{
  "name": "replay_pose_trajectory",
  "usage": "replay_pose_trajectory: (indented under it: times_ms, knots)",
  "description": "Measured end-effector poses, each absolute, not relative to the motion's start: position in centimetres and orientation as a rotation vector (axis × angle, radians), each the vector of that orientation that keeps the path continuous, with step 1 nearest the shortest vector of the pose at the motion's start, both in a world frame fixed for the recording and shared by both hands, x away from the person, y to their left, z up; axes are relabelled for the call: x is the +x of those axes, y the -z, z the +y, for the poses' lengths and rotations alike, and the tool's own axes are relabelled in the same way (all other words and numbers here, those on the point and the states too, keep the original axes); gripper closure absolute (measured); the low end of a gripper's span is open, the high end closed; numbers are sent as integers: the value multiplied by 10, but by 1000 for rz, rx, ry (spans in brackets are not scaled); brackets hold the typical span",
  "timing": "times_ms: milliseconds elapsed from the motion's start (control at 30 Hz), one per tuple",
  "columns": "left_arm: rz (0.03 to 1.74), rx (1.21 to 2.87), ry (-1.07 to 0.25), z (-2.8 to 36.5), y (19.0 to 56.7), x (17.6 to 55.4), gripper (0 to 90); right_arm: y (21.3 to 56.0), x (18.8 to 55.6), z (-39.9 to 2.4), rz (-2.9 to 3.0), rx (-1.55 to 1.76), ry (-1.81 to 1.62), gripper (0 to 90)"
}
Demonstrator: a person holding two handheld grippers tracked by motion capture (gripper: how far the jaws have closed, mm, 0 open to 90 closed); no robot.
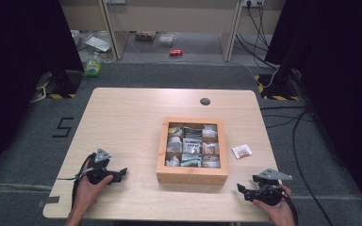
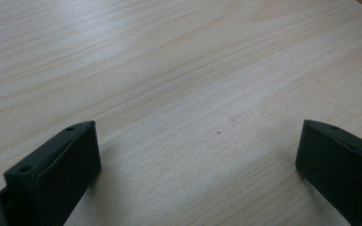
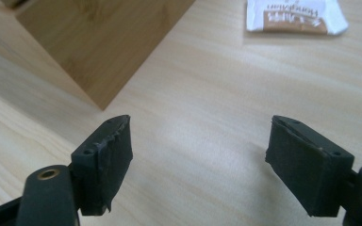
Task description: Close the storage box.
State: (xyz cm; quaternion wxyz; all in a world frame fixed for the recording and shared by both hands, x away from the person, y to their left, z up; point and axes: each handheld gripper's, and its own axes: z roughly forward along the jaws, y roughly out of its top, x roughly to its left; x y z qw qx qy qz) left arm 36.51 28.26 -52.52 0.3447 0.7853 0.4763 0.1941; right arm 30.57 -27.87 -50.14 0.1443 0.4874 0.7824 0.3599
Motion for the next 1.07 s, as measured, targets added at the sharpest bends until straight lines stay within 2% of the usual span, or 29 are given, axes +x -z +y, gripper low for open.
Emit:
replay_pose_trajectory:
  times_ms: [300,433,500,600,1067]
  knots:
    - [1236,2040,-504,283,525,365,0,507,306,-274,2284,1368,-955,180]
    - [1235,2039,-503,283,525,364,0,510,305,-270,2301,1293,-883,127]
    - [1234,2040,-503,283,525,364,0,512,306,-268,2316,1269,-890,72]
    - [1234,2040,-503,283,525,364,0,513,306,-270,2320,1250,-905,51]
    - [1231,2044,-509,283,525,364,1,515,307,-272,2310,1250,-918,17]
